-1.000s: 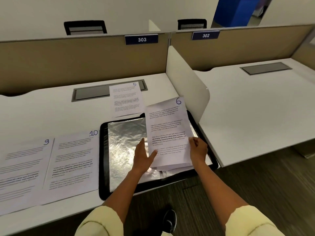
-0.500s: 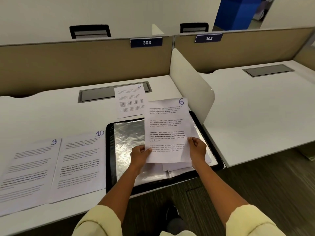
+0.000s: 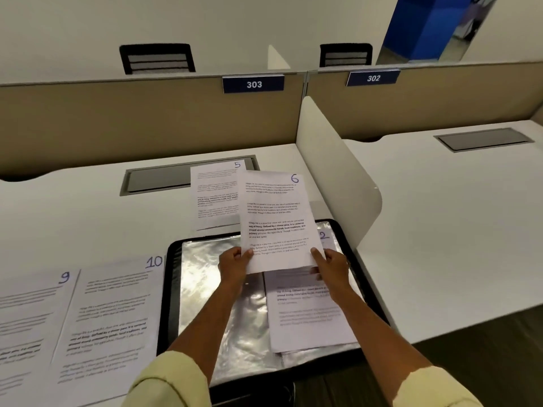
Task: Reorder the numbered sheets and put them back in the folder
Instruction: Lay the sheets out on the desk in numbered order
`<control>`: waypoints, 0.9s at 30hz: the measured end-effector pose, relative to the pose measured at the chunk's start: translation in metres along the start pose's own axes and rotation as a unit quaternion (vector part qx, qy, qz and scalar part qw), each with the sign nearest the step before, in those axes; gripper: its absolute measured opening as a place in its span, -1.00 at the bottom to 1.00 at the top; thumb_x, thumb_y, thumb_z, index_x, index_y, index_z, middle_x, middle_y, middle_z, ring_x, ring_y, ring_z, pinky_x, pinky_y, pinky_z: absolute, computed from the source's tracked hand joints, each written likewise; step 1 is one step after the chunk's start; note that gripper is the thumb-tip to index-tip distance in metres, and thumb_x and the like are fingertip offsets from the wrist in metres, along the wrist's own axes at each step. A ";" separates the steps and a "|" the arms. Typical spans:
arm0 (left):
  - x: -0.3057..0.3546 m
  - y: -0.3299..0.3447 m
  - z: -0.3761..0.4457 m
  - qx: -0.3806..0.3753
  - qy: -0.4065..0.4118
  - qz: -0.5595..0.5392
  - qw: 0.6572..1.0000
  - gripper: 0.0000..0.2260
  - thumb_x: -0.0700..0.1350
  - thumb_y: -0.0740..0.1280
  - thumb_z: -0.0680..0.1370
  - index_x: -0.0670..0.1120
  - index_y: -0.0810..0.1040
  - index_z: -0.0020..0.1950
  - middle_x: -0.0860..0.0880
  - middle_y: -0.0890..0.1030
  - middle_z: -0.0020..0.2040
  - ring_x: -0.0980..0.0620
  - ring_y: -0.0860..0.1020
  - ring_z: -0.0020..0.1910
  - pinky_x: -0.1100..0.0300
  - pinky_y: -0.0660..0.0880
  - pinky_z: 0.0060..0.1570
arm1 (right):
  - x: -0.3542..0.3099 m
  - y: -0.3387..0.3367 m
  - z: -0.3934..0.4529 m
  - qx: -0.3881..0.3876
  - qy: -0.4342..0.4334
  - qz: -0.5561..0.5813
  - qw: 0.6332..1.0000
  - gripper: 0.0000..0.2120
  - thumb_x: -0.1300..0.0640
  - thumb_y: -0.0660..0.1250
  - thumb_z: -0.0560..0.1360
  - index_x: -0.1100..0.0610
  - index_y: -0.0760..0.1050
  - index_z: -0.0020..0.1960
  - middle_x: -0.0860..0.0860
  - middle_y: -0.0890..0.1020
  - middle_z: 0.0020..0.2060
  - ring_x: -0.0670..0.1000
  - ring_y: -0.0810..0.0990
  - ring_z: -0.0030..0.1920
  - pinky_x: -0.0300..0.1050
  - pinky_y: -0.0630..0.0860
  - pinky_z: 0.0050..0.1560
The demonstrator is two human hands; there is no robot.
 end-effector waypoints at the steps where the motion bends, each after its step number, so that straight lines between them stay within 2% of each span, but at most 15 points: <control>1: 0.007 0.006 0.008 0.006 0.000 -0.007 1.000 -0.93 -0.18 0.46 0.51 -0.09 0.62 -0.17 -0.10 0.69 -0.10 -0.15 0.67 -0.06 -0.08 0.62 0.00 | -0.003 -0.001 0.012 0.002 0.003 -0.009 1.000 -0.76 0.09 0.40 0.58 0.30 0.58 -0.07 0.14 0.69 -0.25 -0.01 0.65 -0.42 -0.12 0.51 -0.43; 4: 0.021 0.024 0.032 0.018 -0.001 -0.015 1.000 -0.88 -0.16 0.46 0.51 -0.10 0.59 -0.20 -0.08 0.66 -0.16 -0.10 0.64 -0.11 -0.04 0.62 -0.06 | -0.006 -0.004 0.045 0.013 0.017 0.004 1.000 -0.77 0.17 0.39 0.58 0.34 0.55 -0.12 0.12 0.61 -0.40 -0.01 0.59 -0.45 -0.14 0.48 -0.44; 6: 0.029 0.037 0.046 0.011 -0.003 -0.031 0.999 -0.88 -0.16 0.44 0.53 -0.16 0.57 -0.16 -0.08 0.64 -0.18 -0.08 0.62 -0.16 0.07 0.63 -0.26 | -0.009 -0.001 0.065 0.012 0.019 0.028 0.999 -0.85 0.20 0.39 0.58 0.26 0.59 -0.13 0.07 0.64 -0.41 0.02 0.61 -0.40 -0.09 0.59 -0.31; 8: 0.036 0.048 0.058 -0.007 -0.012 -0.059 0.998 -0.92 -0.18 0.42 0.55 -0.19 0.59 -0.05 -0.11 0.65 -0.11 -0.06 0.63 -0.16 0.14 0.61 -0.40 | -0.015 0.002 0.082 0.016 0.017 0.053 0.998 -0.88 0.23 0.38 0.58 0.25 0.60 -0.11 0.10 0.67 -0.35 0.00 0.64 -0.37 -0.08 0.65 -0.20; 10: 0.038 0.060 0.073 -0.035 -0.032 -0.092 0.995 -0.91 -0.25 0.37 0.57 -0.20 0.58 0.07 -0.13 0.66 -0.04 -0.11 0.65 -0.15 0.11 0.62 -0.39 | -0.019 0.008 0.101 0.017 0.023 0.073 0.997 -0.89 0.27 0.36 0.58 0.28 0.60 -0.09 0.12 0.66 -0.30 -0.03 0.64 -0.37 -0.12 0.66 -0.19; 12: 0.038 0.069 0.087 -0.060 -0.055 -0.105 0.991 -0.86 -0.34 0.33 0.58 -0.24 0.55 0.12 -0.20 0.67 -0.02 -0.19 0.67 -0.17 0.06 0.65 -0.32 | -0.021 0.013 0.120 0.019 0.028 0.075 0.997 -0.91 0.27 0.36 0.59 0.27 0.60 -0.06 0.12 0.68 -0.27 -0.01 0.66 -0.34 -0.04 0.67 -0.11; 14: 0.035 0.073 0.100 -0.060 -0.070 -0.095 0.991 -0.88 -0.37 0.32 0.57 -0.30 0.55 0.09 -0.26 0.68 -0.06 -0.22 0.69 -0.22 -0.02 0.66 -0.24 | -0.026 0.019 0.134 0.023 0.023 0.055 0.998 -0.90 0.24 0.35 0.59 0.22 0.60 -0.09 0.14 0.70 -0.26 0.01 0.68 -0.32 -0.05 0.66 -0.11; 15: 0.034 0.074 0.106 -0.049 -0.077 -0.082 0.992 -0.91 -0.36 0.33 0.56 -0.31 0.56 0.05 -0.28 0.68 -0.11 -0.21 0.68 -0.26 -0.05 0.66 -0.23 | -0.029 0.021 0.140 0.026 0.021 0.043 0.999 -0.88 0.22 0.35 0.59 0.21 0.60 -0.10 0.15 0.70 -0.25 0.00 0.67 -0.33 -0.13 0.64 -0.19; 18: 0.033 0.073 0.123 0.005 -0.090 -0.037 0.995 -0.92 -0.30 0.39 0.55 -0.30 0.58 -0.12 -0.25 0.66 -0.28 -0.07 0.63 -0.45 0.08 0.63 -0.38 | -0.036 0.029 0.158 0.037 0.011 0.021 0.999 -0.88 0.23 0.33 0.61 0.26 0.59 -0.06 0.14 0.68 -0.28 -0.05 0.63 -0.40 -0.34 0.53 -0.42; 22: 0.033 0.074 0.141 0.044 -0.083 0.019 0.995 -0.80 -0.23 0.44 0.53 -0.25 0.59 -0.28 -0.16 0.63 -0.39 -0.02 0.54 -0.53 0.19 0.50 -0.49 | -0.037 0.041 0.181 0.051 0.003 0.000 0.999 -0.90 0.22 0.35 0.60 0.24 0.61 0.00 0.11 0.70 -0.27 -0.10 0.66 -0.37 -0.21 0.63 -0.22; 25: 0.032 0.078 0.148 0.046 -0.092 0.030 0.994 -0.80 -0.20 0.46 0.52 -0.27 0.59 -0.26 -0.14 0.62 -0.40 0.03 0.52 -0.57 0.24 0.44 -0.55 | -0.037 0.044 0.193 0.074 -0.001 0.003 0.997 -0.90 0.22 0.34 0.61 0.24 0.59 0.05 0.16 0.70 -0.21 -0.07 0.66 -0.33 -0.39 0.50 -0.35; 27: 0.033 0.082 0.151 0.048 -0.097 0.033 0.994 -0.80 -0.19 0.47 0.51 -0.26 0.60 -0.26 -0.13 0.62 -0.40 0.06 0.51 -0.58 0.27 0.43 -0.57 | -0.037 0.043 0.200 0.093 -0.001 0.013 0.996 -0.88 0.23 0.34 0.60 0.26 0.59 0.09 0.18 0.70 -0.16 -0.02 0.67 -0.31 -0.44 0.49 -0.39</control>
Point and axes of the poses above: each hand's wrist, its own z-axis towards the middle knuckle, its own y-axis out of the palm, x = y × z, the point moved 7 cm from there along z, towards the middle knuckle
